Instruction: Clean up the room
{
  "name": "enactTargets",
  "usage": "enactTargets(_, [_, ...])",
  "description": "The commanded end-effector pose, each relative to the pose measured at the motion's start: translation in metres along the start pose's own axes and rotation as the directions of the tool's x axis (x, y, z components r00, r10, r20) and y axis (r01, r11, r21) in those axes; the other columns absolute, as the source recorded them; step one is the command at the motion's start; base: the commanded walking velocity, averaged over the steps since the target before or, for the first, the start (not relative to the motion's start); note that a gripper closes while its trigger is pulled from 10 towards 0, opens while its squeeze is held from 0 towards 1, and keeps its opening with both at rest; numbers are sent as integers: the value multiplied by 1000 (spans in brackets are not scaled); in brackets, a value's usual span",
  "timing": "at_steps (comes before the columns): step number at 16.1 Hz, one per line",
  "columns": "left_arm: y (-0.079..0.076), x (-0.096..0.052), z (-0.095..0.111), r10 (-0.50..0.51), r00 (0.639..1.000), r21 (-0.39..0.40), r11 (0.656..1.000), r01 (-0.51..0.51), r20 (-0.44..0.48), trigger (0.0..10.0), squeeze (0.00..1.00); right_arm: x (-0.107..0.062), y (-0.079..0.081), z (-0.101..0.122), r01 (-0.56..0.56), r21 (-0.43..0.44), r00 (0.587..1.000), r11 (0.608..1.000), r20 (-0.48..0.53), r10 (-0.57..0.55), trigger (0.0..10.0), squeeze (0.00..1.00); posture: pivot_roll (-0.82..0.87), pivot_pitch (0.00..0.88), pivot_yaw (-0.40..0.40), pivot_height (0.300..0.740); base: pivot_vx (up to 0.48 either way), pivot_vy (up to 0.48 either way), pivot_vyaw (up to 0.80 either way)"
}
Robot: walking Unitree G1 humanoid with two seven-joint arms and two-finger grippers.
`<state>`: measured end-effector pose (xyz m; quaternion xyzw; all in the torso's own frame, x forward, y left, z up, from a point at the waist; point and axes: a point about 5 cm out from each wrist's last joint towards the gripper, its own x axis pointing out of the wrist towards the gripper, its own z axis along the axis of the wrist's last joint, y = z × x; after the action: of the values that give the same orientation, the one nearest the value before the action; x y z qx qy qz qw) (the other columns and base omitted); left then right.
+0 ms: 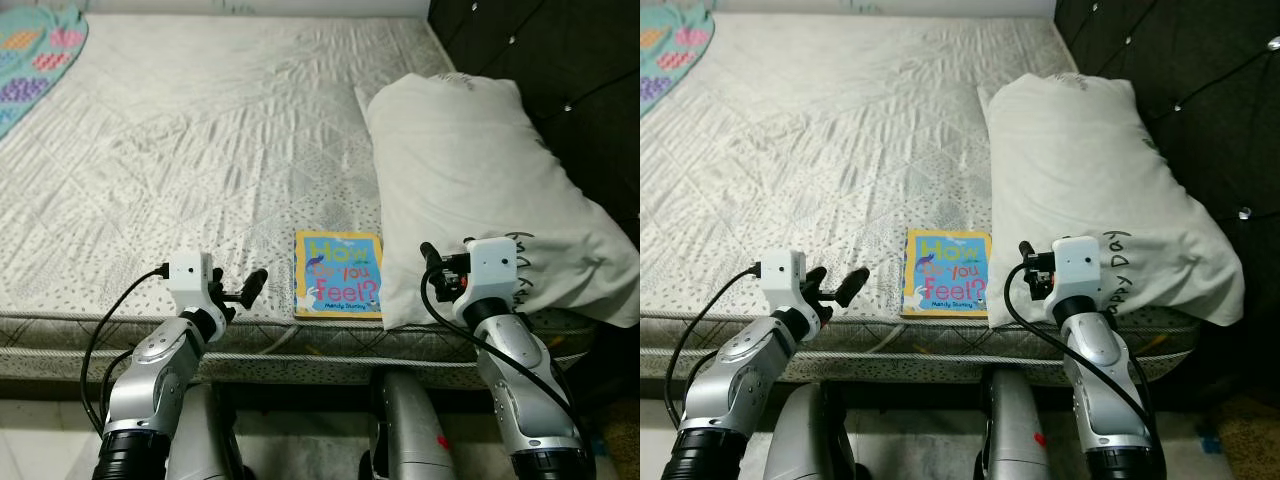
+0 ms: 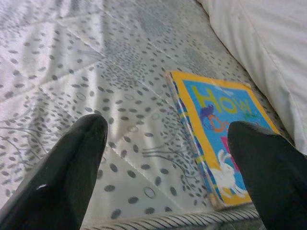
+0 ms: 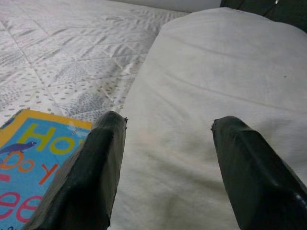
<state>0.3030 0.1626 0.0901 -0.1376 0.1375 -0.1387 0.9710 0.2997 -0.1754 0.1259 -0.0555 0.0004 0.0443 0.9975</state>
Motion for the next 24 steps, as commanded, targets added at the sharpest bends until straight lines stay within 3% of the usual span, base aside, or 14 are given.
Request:
enactTargets(1, [-7,5,0,-33,998,-25,999,32,-56,10000,1000,3,4,4,-13,-2,1000,1000,17,13,10000,0,-99,44,-2,531,0,0,0])
enactTargets(3, [-12,12,1,-44,997,-14,999,43,-66,10000,1000,4,4,4,-13,0,1000,1000,20,13,10000,0,-100,44,-2,531,0,0,0])
enactTargets(5, [-30,26,-6,-144,978,-122,985,126,-149,10000,1000,6,7,5,-15,4,1000,1000,28,15,10000,0,-106,45,-1,531,0,0,0])
enactTargets(6, [-35,29,-11,-167,965,-124,982,144,-200,10000,1000,5,7,5,-15,4,999,1000,29,15,10000,0,-118,48,4,531,0,0,0])
enactTargets(18, [-73,40,-29,-326,885,-186,943,277,-333,10000,1000,4,8,7,-5,6,999,1000,33,5,10000,0,-138,67,7,531,0,0,0])
enactTargets(19, [-77,39,-30,-331,882,-198,940,278,-335,10000,0,3,8,7,-6,7,999,1000,35,6,10000,0,-139,68,8,531,0,0,0])
enactTargets(24, [-76,33,-37,-327,875,-220,940,261,-356,10000,0,3,8,6,-7,9,999,1000,31,7,10000,0,-133,73,7,531,0,0,0])
